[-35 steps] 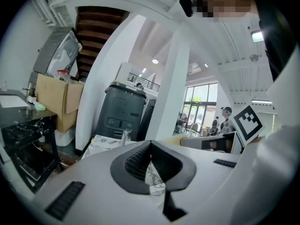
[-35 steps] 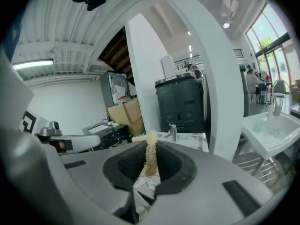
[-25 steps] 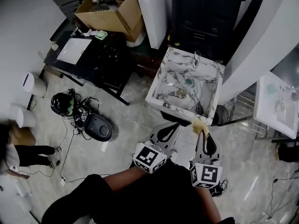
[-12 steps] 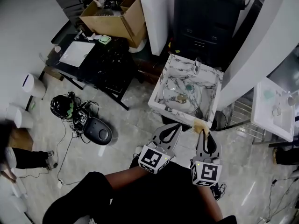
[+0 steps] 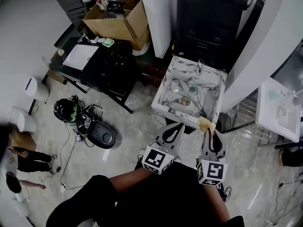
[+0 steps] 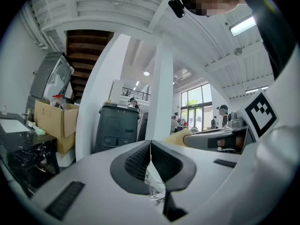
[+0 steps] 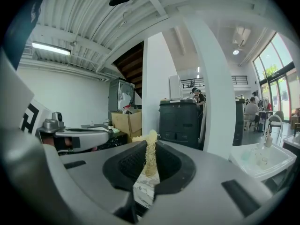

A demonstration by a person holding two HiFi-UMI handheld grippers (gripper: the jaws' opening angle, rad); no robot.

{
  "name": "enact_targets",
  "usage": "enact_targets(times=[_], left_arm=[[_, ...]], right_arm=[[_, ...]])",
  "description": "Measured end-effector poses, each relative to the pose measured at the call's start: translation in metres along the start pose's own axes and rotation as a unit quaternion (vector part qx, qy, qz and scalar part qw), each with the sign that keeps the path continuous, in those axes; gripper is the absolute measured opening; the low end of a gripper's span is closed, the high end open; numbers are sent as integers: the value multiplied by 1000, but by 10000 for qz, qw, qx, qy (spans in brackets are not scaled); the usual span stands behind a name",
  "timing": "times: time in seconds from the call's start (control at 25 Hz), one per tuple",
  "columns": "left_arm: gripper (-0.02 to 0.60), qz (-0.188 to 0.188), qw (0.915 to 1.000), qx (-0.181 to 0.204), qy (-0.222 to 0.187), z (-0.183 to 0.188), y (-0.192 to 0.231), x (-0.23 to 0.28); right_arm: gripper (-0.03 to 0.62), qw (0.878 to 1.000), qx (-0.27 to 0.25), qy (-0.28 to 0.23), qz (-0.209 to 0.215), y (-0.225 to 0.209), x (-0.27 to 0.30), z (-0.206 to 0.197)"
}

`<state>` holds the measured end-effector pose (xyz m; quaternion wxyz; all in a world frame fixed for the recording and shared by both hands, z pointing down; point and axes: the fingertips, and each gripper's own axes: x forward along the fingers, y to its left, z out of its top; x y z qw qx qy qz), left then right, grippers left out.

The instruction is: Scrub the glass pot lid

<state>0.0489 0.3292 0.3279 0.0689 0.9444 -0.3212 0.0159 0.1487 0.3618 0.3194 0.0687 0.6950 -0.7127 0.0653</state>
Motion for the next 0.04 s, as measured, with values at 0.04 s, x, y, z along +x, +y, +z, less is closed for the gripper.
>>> enact_targets(times=[0.04], left_arm=[[17,6,10000,12,-6,0,-1,0]], right_arm=[[64,10000,8,-3,21,0,-1,0]])
